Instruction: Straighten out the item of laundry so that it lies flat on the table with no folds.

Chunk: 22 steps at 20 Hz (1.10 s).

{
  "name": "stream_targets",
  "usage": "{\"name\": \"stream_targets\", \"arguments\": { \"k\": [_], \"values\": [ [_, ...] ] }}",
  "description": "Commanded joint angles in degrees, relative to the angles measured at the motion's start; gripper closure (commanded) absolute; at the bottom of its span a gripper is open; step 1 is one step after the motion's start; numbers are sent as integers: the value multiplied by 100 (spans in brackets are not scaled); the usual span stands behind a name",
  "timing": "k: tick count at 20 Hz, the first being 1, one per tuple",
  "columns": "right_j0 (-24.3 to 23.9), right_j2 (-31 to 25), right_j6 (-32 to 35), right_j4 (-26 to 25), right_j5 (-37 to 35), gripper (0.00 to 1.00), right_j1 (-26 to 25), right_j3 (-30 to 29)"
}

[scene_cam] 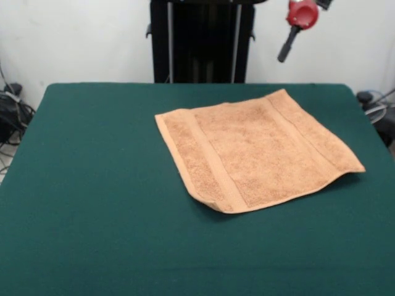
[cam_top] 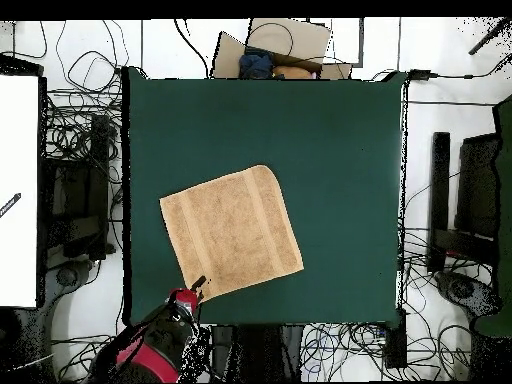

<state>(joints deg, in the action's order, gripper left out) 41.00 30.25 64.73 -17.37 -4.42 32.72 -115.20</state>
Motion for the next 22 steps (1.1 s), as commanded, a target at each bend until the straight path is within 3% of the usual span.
{"name": "stream_targets", "arguments": {
  "k": [1, 7, 11, 14, 18, 22],
  "values": [
    [102, -46, 1542, 405, 208, 0, -243, 285],
    [101, -14, 1603, 519, 415, 0, -288, 194],
    [-153, -149, 1428, 360, 361, 0, 88, 14],
    [-490, -396, 1206, 318, -127, 0, 622, -54],
    [-1344, -988, 737, 407, -1072, 0, 1651, -211],
    [-2413, -1712, 289, 511, -1564, 0, 2214, -319]
  ]
}}
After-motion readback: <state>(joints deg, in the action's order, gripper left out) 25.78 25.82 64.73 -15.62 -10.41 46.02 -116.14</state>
